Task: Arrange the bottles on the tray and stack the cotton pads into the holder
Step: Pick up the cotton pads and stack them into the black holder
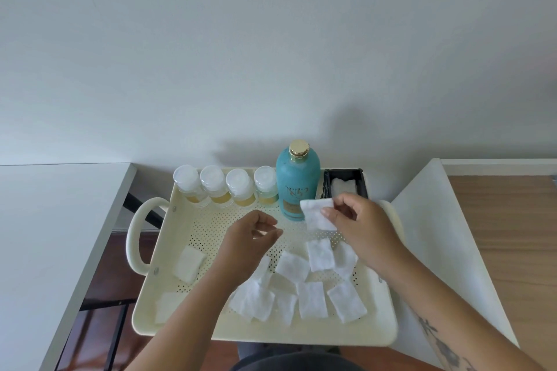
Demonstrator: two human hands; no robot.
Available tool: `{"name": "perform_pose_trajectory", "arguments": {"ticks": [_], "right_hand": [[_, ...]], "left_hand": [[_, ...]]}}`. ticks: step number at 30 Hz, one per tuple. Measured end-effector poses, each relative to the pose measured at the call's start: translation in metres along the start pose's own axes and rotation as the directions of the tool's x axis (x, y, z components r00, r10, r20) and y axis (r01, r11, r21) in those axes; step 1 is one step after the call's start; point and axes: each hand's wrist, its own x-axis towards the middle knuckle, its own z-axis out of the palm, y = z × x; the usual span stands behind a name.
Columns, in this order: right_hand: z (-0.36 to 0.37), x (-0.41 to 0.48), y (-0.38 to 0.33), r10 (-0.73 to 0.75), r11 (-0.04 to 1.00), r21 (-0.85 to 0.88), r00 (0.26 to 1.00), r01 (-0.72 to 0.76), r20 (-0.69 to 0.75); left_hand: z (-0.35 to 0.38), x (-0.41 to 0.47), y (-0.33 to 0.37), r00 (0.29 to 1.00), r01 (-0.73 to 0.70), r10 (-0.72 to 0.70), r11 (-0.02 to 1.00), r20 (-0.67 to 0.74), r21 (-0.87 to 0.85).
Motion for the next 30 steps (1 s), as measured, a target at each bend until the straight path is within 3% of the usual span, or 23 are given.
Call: {"name": "perform_pose_trajectory", "arguments": {"ticks": [6, 13, 19, 27, 30], "right_hand": [[-0.024, 0.028, 0.008, 0.007, 0.994, -0.102, 0.976, -0.03, -0.218], [-0.028, 0.046, 0.016, -0.005, 0.968, -0.244, 0.975, -0.051, -0.222], [-0.021, 0.043, 0.01, -0.085, 0.932, -0.361, 0.98, 0.015, -0.179], [-0.02, 0.042, 0.006, -0.001, 0.99, -0.136, 0.969, -0.034, -0.247], [-0.017, 0.042, 0.007, -0.065, 0.959, -0.285, 0.974, 0.0, -0.218]], "left_hand": [[-0.013, 0.008, -0.05, 0.995, 0.082, -0.06, 0.95, -0.083, 0.303], [-0.008, 0.009, -0.078, 0.99, 0.13, -0.084, 0.851, -0.113, 0.509], [-0.006, 0.011, -0.083, 0.992, 0.124, -0.084, 0.819, -0.096, 0.561], [-0.007, 0.013, -0.08, 0.995, 0.099, -0.082, 0.829, -0.056, 0.55], [-0.008, 0.011, -0.076, 0.996, 0.089, -0.064, 0.845, -0.065, 0.527]]}}
